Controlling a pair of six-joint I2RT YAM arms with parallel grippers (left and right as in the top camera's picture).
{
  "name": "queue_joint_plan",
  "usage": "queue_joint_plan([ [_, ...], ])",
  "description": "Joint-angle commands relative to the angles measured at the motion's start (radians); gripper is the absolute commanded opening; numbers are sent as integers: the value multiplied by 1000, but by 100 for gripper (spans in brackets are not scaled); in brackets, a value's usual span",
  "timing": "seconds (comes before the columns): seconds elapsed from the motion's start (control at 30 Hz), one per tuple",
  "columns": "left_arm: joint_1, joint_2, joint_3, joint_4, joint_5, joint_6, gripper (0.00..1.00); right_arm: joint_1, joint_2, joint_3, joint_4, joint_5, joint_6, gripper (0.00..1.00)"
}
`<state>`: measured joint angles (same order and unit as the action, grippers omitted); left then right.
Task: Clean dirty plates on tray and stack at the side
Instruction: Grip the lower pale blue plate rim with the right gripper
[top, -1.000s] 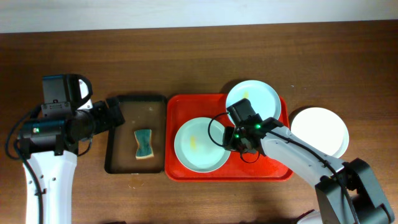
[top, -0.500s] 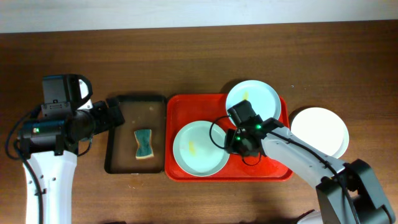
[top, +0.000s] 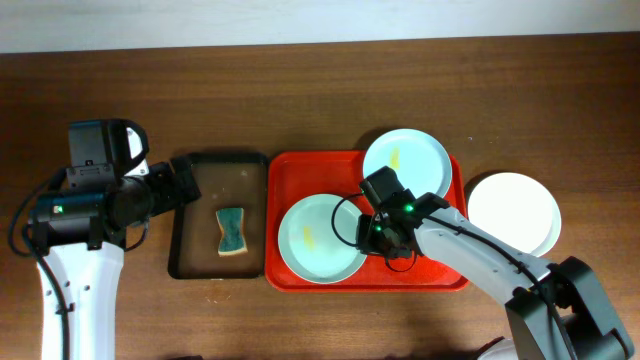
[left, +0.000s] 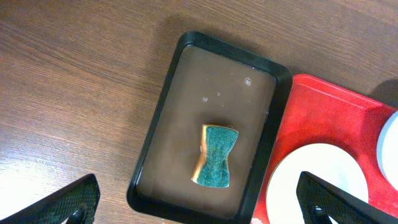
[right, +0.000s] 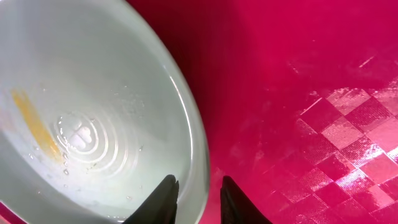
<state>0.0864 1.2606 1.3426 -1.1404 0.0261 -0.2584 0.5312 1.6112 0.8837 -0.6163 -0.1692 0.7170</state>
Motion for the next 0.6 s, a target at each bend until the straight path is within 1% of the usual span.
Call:
queue_joint_plan([
  [0.0,2,-1,2,2,4,-10,99,6,8,-15,0,43,33,25],
  [0.07,2,-1,2,2,4,-10,99,6,8,-15,3,43,33,19],
  [0.23,2,-1,2,2,4,-10,99,6,11,-15,3,43,33,19],
  [0.33,2,-1,2,2,4,-10,99,6,19,-15,3,43,33,21],
  [0.37,2,-1,2,2,4,-10,99,6,19,-15,4,43,33,20],
  [0.43,2,-1,2,2,4,-10,99,6,19,-16,3,42,33,13],
  [0.57,2,-1,2,2,4,-10,99,6,19,-29,13,43,60,14],
])
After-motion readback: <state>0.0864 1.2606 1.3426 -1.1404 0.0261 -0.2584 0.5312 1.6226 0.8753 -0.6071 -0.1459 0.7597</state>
